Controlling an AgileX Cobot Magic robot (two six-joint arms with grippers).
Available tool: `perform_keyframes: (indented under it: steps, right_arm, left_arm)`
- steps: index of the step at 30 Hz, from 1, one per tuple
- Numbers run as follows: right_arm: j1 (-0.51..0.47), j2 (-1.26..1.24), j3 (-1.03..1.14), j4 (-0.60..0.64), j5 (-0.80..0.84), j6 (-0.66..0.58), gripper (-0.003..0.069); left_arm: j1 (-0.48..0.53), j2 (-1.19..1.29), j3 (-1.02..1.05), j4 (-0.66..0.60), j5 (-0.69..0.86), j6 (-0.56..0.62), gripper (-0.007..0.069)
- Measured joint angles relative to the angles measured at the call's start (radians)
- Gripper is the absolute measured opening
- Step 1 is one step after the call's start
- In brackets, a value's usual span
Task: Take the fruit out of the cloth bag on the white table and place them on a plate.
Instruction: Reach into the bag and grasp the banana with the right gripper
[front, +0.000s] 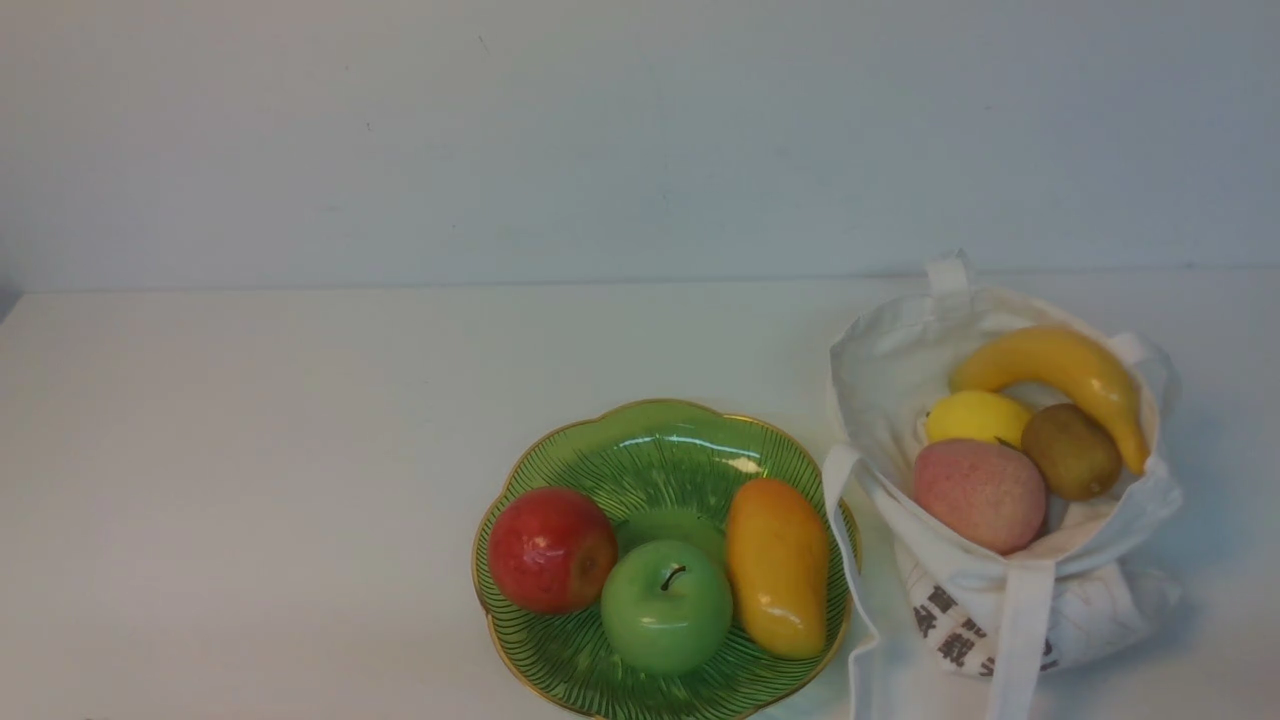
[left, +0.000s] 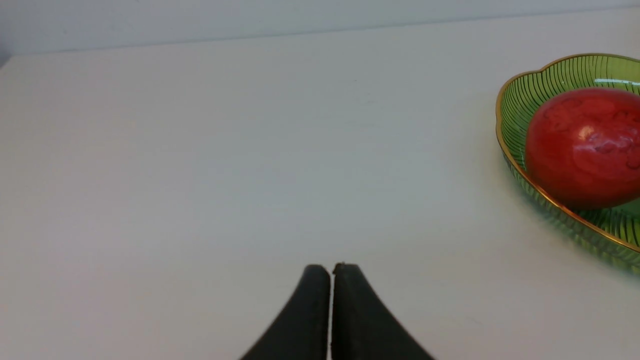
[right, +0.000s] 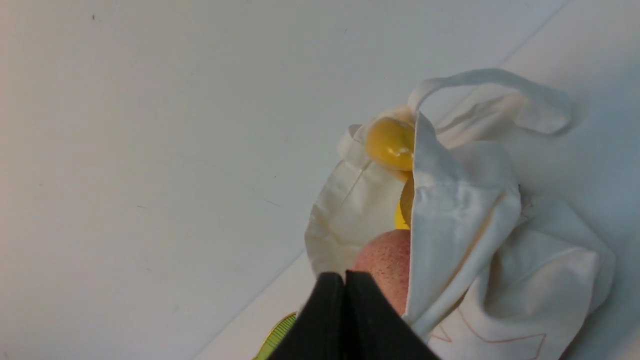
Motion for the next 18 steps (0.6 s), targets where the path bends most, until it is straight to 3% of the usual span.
perform_keyframes:
  steps: [4, 8, 11, 14, 18]
  right_arm:
    - [0.000, 0.000, -0.070, 0.013, 0.036, -0.070, -0.0014]
    - [0.000, 0.065, -0.284, -0.079, 0.100, -0.198, -0.0014]
    - [0.000, 0.206, -0.437, -0.206, 0.236, -0.240, -0.0014]
    - [0.000, 0.438, -0.592, -0.366, 0.478, -0.250, -0.0013]
    - [0.000, 0.697, -0.704, -0.394, 0.607, -0.276, -0.0010]
  left_arm:
    - [0.000, 0.000, 0.000, 0.000, 0.000, 0.000, -0.0008]
    - [0.000, 0.000, 0.000, 0.000, 0.000, 0.000, -0.0008]
    - [0.000, 0.000, 0.000, 0.000, 0.000, 0.000, -0.0008]
    - [0.000, 0.000, 0.000, 0.000, 0.000, 0.000, -0.0008]
    - [0.000, 0.000, 0.000, 0.000, 0.000, 0.000, -0.0008]
